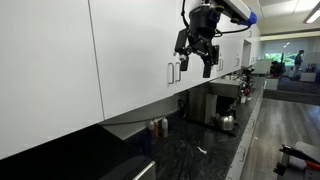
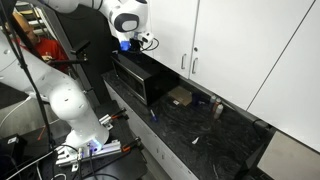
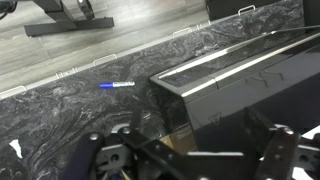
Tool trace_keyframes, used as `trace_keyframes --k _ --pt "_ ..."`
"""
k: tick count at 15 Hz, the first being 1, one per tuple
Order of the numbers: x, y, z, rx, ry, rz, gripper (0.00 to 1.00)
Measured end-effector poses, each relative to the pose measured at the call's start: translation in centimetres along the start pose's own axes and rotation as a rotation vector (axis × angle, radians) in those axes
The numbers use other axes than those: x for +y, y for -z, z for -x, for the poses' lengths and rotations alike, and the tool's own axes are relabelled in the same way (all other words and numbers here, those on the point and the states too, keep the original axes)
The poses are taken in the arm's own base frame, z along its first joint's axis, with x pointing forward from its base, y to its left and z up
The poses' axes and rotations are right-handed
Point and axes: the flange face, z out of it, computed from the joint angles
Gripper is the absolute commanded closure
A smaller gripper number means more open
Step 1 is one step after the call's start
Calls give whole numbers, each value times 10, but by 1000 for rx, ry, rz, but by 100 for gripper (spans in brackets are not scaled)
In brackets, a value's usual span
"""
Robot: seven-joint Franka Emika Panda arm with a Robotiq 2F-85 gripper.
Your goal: Open the right cabinet door
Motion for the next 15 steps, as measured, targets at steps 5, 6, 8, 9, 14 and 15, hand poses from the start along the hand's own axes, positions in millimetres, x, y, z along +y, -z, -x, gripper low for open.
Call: trace_keyframes --k 5,6,8,9,14,15 --pt "24 16 -20 119 24 60 0" --pt "26 18 -22 141 31 75 0" --pt "29 21 -25 181 48 105 0" --pt "29 21 -26 200 54 119 0" --pt "25 24 -20 270 74 176 0" --pt "24 24 -18 282 75 185 0"
